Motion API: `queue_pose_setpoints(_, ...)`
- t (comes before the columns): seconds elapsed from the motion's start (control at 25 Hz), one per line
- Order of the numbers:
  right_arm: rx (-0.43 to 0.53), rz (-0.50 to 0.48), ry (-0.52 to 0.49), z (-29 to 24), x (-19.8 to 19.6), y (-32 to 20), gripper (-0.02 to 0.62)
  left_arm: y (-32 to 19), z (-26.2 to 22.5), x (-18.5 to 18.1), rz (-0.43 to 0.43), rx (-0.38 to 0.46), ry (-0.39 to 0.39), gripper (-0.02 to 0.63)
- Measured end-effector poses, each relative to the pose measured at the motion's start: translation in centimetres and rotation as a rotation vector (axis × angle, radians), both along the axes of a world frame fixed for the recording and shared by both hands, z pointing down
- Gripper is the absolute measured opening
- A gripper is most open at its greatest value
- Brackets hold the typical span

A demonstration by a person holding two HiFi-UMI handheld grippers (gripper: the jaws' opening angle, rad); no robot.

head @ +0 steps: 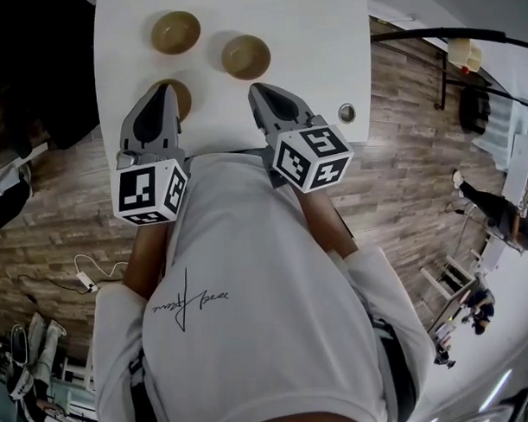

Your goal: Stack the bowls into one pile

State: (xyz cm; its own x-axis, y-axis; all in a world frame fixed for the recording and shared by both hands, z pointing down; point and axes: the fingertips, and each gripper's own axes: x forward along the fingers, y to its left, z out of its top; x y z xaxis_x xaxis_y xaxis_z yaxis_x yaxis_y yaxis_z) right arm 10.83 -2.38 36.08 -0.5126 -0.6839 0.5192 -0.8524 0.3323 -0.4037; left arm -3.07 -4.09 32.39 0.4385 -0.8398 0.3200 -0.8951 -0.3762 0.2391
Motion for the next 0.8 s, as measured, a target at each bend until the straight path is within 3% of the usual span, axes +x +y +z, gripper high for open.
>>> queue_pose_setpoints(0.36,-0.087,0.094,0.01,3.1,-1.0,0.3,0.009,-0.3,1.3,-1.4,0.107,-0.015,0.027,0.003)
queue_pose_setpoints(0.8,-0.159,0.076,0.046,6.3,2.8,-2.0,0.011,-1.0,1.7,-1.2,0.103,-0.033,0.035,0.003)
